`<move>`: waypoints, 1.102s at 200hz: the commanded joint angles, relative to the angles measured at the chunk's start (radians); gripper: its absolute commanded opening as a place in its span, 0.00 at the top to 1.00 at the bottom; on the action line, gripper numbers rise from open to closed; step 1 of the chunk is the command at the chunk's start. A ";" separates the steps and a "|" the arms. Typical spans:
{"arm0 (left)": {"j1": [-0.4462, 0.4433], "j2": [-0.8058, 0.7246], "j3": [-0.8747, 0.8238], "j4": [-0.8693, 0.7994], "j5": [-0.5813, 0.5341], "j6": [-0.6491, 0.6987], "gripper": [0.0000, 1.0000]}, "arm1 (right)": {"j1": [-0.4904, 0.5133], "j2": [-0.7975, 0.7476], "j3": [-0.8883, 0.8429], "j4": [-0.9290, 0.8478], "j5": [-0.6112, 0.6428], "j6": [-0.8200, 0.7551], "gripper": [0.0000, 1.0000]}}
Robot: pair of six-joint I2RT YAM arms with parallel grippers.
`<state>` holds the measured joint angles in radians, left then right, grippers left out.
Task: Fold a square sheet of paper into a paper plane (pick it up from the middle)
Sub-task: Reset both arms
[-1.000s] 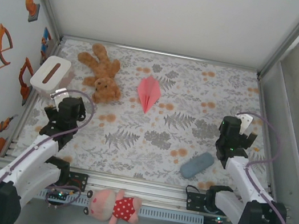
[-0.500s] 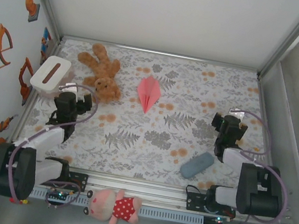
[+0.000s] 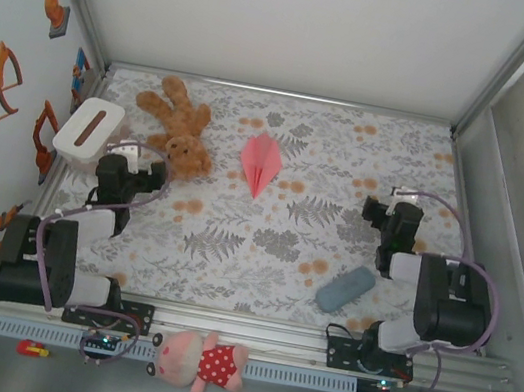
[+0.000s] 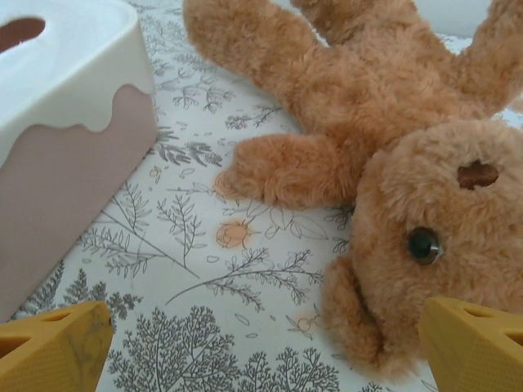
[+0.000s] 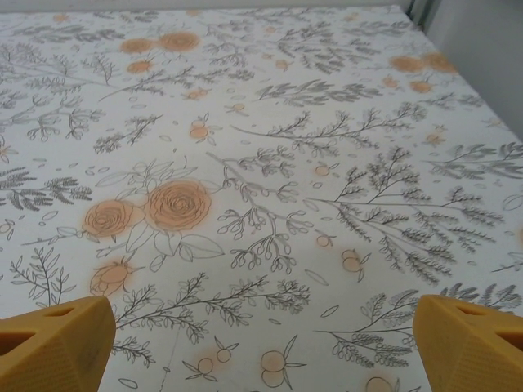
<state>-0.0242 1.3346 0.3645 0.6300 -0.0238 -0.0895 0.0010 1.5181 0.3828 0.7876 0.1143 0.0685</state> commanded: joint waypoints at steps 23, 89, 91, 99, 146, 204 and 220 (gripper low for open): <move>0.010 0.128 -0.005 0.233 0.049 0.070 0.04 | -0.022 0.022 -0.011 0.107 -0.041 -0.009 0.07; 0.008 0.206 0.049 0.196 -0.022 0.050 0.04 | -0.033 0.025 0.002 0.090 -0.054 0.001 0.01; 0.006 0.206 0.050 0.193 -0.025 0.052 0.04 | -0.033 0.025 0.003 0.089 -0.054 0.002 0.01; 0.003 0.207 0.050 0.194 -0.038 0.052 0.04 | -0.033 0.025 0.004 0.087 -0.054 0.003 0.01; -0.002 0.206 0.049 0.197 -0.044 0.055 0.04 | -0.035 0.025 0.003 0.085 -0.056 0.003 0.01; -0.001 0.207 0.051 0.193 -0.043 0.053 0.04 | -0.036 0.025 0.007 0.081 -0.057 0.004 0.01; -0.001 0.210 0.056 0.188 -0.042 0.052 0.04 | -0.036 0.025 0.007 0.081 -0.059 0.004 0.01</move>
<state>-0.0200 1.5433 0.3973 0.8185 -0.0631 -0.0475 -0.0250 1.5352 0.3794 0.8471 0.0631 0.0700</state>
